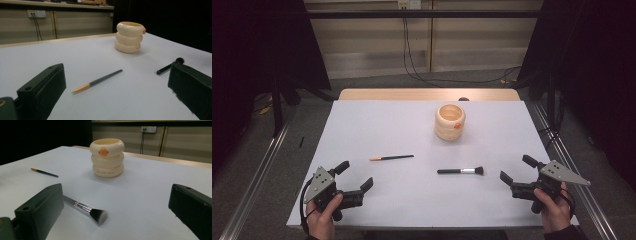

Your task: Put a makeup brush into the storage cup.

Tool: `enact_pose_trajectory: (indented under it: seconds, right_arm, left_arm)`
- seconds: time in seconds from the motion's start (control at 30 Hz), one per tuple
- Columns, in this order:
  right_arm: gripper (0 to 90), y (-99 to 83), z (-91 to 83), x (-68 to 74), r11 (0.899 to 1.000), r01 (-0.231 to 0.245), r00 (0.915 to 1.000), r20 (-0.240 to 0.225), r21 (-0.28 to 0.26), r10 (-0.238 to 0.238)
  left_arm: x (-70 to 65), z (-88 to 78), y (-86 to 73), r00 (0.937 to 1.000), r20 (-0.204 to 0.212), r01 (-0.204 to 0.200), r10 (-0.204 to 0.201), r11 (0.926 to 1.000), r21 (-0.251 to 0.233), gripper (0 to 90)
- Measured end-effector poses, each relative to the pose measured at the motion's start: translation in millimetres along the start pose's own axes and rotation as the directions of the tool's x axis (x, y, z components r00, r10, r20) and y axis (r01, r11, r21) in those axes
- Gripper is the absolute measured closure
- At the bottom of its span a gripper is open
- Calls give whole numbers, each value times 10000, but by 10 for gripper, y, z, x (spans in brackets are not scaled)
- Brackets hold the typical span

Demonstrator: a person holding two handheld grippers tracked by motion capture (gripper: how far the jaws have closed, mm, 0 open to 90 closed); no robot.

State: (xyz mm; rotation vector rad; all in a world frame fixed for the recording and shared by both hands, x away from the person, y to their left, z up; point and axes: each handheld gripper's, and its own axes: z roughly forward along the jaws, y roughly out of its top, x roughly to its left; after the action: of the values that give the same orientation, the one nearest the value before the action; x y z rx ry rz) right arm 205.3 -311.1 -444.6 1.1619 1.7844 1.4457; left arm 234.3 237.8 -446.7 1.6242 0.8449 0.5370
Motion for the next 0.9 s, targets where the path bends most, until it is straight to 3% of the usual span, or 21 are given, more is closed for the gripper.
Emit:
enact_pose_trajectory:
  seconds: [0.07,0.23,0.33,0.47,0.67,0.83,0.9]
  right_arm:
    - [0,-3,33,0,9999,120,9999,-107,115,-119]
    - [0,-5,31,16,9999,130,9996,-262,2,-130]
    - [0,-3,28,-3,10000,73,9999,-147,-58,-74]
    - [0,7,14,-2,9998,-16,9999,-112,-204,14]
    - [0,19,2,34,9995,174,9995,-253,-264,-180]
    - [0,29,-11,72,9990,402,9987,-293,-199,-408]
    - [0,29,-8,72,9991,355,9988,-320,-237,-363]
  left_arm:
    - [-4,-4,11,9998,-88,-188,188,9998,-16,13]
    - [-8,19,11,9994,-292,-205,211,9996,179,13]
    - [-13,19,12,9998,-86,-181,184,9995,257,17]
    - [-26,23,15,9996,-127,-233,237,9991,353,18]
    - [-58,4,28,9988,263,-436,425,9982,421,18]
    - [-65,-7,58,9990,185,-424,418,9985,343,12]
    - [-62,9,79,9976,431,-569,548,9971,500,20]
